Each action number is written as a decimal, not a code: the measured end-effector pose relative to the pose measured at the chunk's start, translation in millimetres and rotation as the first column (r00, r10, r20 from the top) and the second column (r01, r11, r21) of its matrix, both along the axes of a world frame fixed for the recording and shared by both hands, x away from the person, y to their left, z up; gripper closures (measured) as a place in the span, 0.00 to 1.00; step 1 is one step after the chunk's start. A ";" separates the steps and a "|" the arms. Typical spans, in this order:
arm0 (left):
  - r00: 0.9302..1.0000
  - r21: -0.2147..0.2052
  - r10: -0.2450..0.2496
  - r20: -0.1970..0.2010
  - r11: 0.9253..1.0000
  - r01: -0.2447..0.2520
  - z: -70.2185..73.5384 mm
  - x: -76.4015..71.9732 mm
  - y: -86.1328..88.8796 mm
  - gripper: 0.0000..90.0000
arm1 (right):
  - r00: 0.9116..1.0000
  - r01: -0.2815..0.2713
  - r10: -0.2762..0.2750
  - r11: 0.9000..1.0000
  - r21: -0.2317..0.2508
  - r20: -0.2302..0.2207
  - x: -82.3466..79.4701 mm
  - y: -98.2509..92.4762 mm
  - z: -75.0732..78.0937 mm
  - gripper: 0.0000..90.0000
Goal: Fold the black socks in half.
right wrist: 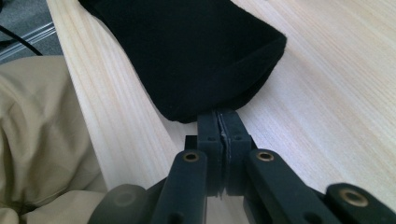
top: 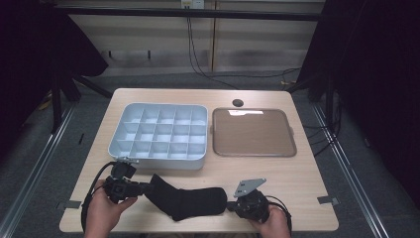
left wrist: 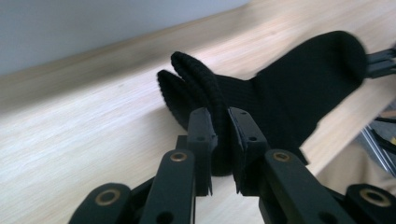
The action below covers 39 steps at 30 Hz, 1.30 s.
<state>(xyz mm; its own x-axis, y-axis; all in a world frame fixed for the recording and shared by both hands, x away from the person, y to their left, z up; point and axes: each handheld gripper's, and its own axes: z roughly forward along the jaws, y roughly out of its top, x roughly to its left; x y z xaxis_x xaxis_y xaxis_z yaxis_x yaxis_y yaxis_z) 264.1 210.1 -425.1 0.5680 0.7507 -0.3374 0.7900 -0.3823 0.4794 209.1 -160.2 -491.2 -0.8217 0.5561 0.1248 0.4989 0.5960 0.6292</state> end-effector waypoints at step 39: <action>0.974 -0.025 -0.224 0.015 0.974 0.224 21.0 -5.6 -106.3 0.93 | 1.000 -0.011 0.011 1.000 0.022 -0.003 2.0 10.3 -1.6 0.97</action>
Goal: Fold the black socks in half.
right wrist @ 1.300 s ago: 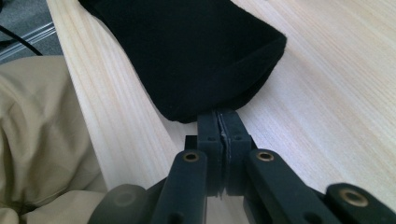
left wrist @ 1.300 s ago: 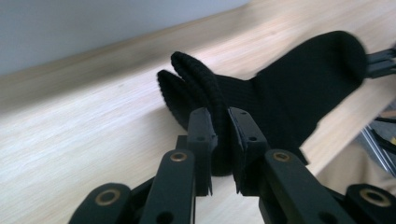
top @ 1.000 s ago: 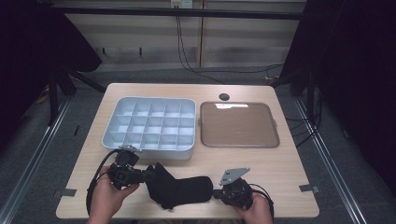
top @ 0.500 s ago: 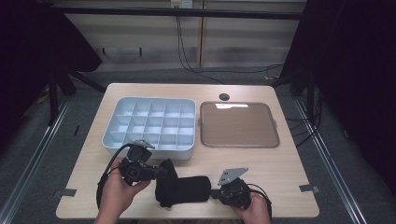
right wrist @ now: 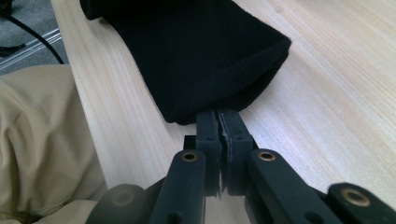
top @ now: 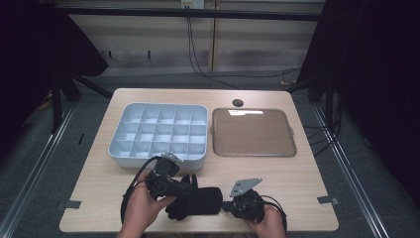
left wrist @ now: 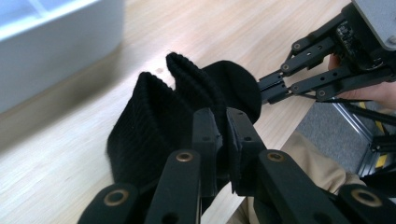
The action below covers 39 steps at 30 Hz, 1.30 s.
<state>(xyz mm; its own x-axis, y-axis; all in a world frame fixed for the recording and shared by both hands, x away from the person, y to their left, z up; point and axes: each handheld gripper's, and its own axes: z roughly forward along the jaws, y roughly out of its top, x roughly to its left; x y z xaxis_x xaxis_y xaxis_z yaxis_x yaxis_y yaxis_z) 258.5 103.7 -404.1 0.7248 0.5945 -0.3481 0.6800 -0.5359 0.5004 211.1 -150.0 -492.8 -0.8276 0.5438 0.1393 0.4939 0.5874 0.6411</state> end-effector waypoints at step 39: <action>0.997 0.019 -0.034 -0.067 0.999 0.035 -36.4 -4.4 -23.3 0.67 | 1.000 -0.002 0.002 1.000 0.010 -0.007 0.7 0.3 -0.4 0.94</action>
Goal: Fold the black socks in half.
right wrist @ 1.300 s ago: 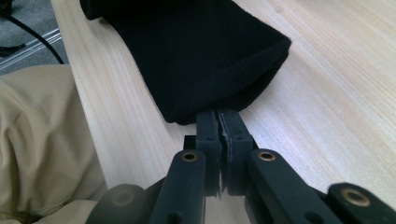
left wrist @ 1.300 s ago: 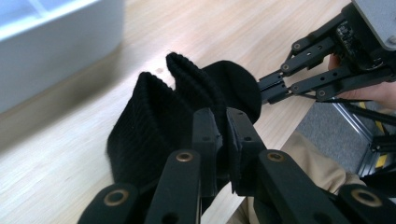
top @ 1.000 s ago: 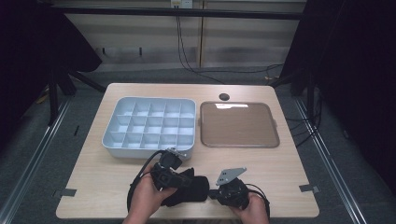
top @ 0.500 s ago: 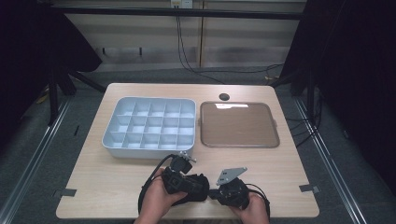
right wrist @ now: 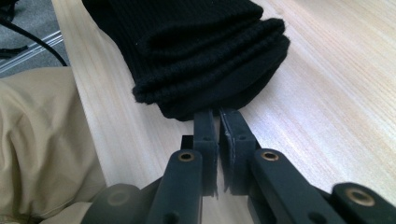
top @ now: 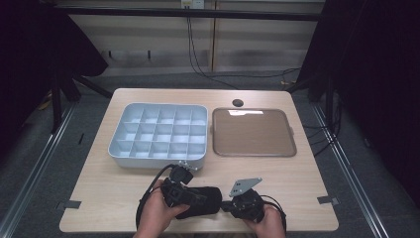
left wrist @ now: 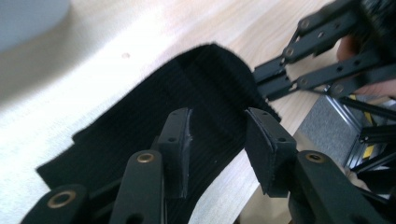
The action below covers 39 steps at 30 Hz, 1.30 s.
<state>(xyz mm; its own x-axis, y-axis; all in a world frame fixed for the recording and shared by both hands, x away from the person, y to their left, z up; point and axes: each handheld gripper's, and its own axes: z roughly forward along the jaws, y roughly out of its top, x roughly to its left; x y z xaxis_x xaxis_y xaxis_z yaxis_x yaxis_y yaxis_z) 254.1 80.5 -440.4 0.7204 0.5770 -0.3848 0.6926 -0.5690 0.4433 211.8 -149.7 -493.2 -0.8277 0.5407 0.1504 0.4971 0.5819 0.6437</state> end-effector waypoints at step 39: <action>0.997 0.034 -0.037 0.064 0.999 0.035 -3.4 -3.9 -13.7 1.00 | 1.000 0.004 -0.004 1.000 0.004 0.001 -0.3 0.0 -0.3 0.94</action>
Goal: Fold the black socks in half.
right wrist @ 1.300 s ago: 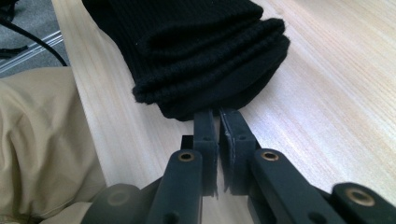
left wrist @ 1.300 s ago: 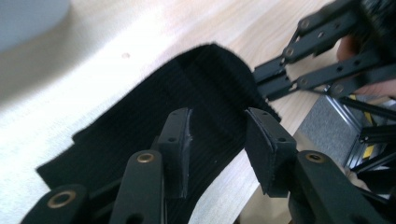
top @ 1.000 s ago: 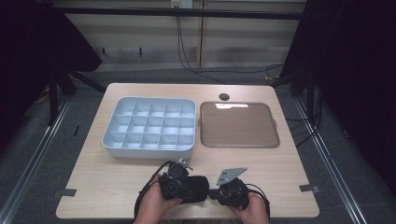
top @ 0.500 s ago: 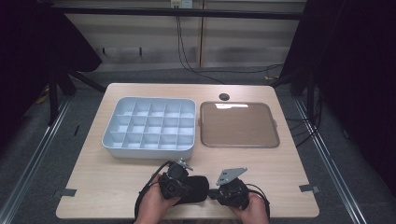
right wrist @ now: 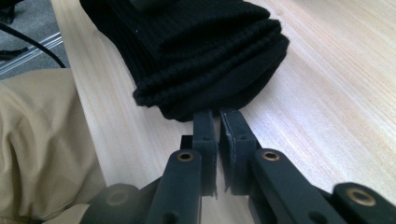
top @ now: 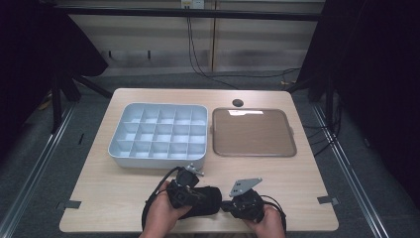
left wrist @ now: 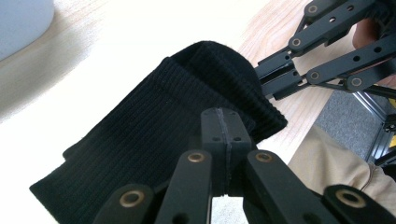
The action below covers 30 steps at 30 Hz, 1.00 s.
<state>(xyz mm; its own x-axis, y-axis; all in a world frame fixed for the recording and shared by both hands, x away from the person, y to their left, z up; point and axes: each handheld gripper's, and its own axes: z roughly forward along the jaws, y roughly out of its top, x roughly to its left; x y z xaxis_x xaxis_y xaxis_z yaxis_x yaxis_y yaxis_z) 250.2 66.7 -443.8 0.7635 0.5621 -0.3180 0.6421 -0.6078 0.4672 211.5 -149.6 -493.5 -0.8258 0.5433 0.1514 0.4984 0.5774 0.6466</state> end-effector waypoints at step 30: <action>1.000 -0.004 -0.013 -0.002 1.000 0.013 -9.2 -4.1 -3.9 0.73 | 1.000 0.001 -0.001 1.000 -0.013 0.012 -1.0 1.3 0.5 0.94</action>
